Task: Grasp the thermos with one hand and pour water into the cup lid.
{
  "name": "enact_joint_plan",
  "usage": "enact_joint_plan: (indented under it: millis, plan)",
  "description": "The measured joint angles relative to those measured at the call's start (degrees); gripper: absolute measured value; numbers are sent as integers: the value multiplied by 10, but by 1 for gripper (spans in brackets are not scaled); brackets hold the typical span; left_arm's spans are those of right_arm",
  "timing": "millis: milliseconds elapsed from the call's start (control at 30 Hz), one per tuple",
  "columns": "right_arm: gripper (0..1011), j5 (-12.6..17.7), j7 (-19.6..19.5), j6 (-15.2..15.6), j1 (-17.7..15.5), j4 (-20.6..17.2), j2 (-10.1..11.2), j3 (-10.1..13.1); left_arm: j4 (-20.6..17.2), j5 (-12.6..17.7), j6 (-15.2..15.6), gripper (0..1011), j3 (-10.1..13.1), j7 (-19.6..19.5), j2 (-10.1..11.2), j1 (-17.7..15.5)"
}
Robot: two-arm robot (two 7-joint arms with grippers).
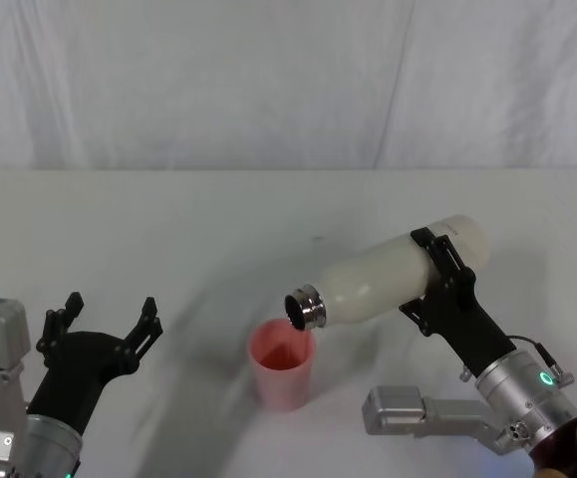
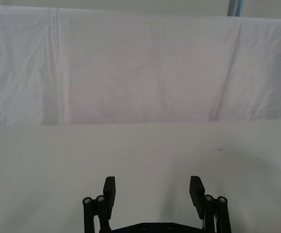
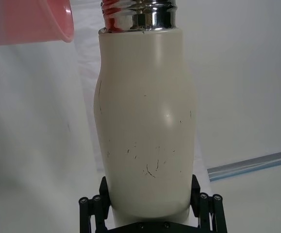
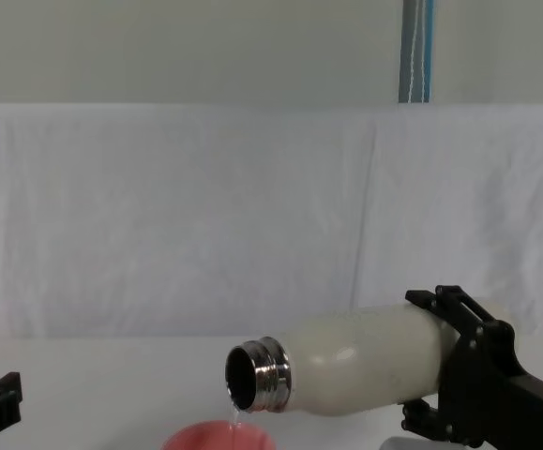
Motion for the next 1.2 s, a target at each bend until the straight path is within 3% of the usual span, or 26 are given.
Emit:
enact_joint_plan:
  millis: [1200]
  plan:
    - [957, -1, -1, 3, 0, 1, 1, -3, 0, 0, 0, 1001, 0, 0, 0, 0]
